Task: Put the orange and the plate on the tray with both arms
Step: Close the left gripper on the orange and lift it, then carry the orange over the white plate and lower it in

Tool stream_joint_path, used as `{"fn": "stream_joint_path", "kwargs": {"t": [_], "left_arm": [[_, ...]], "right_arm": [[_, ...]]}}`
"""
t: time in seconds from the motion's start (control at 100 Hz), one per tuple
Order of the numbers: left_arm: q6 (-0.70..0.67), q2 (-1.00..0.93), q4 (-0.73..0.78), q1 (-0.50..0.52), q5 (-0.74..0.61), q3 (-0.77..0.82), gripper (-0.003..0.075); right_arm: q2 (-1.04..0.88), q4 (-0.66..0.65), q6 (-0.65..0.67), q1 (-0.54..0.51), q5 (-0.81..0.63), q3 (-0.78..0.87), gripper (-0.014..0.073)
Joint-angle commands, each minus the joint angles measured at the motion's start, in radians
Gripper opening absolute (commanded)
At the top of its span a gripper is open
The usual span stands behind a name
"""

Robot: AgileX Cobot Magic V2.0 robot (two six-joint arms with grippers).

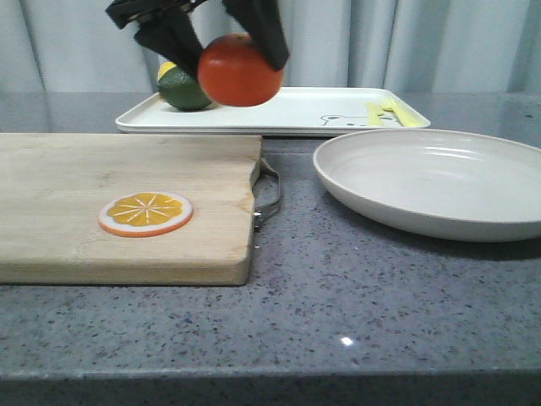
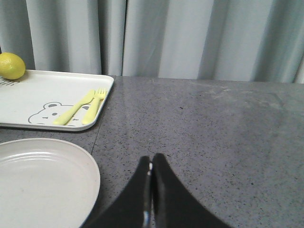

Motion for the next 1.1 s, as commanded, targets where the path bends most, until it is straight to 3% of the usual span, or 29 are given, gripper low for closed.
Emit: {"fn": "stream_joint_path", "kwargs": {"t": [0.0,0.37,0.93,1.09], "left_arm": [[0.005,-0.029,-0.062,-0.044,-0.03,-0.064,0.0355],[0.007,0.11,-0.103,-0.214,-0.084,-0.186,0.0355],[0.007,0.19,-0.119,-0.245,-0.114,-0.186,0.0356],[0.009,0.199,-0.096,-0.245,-0.089,-0.186,0.0447]], "right_arm": [[0.018,-0.01,0.001,-0.008,-0.073,-0.031,-0.0057],[0.018,-0.01,0.001,-0.008,-0.064,-0.031,-0.0057],[0.018,-0.01,0.001,-0.008,-0.059,-0.031,-0.0057],[0.018,-0.01,0.001,-0.008,-0.059,-0.031,-0.0057]]}}
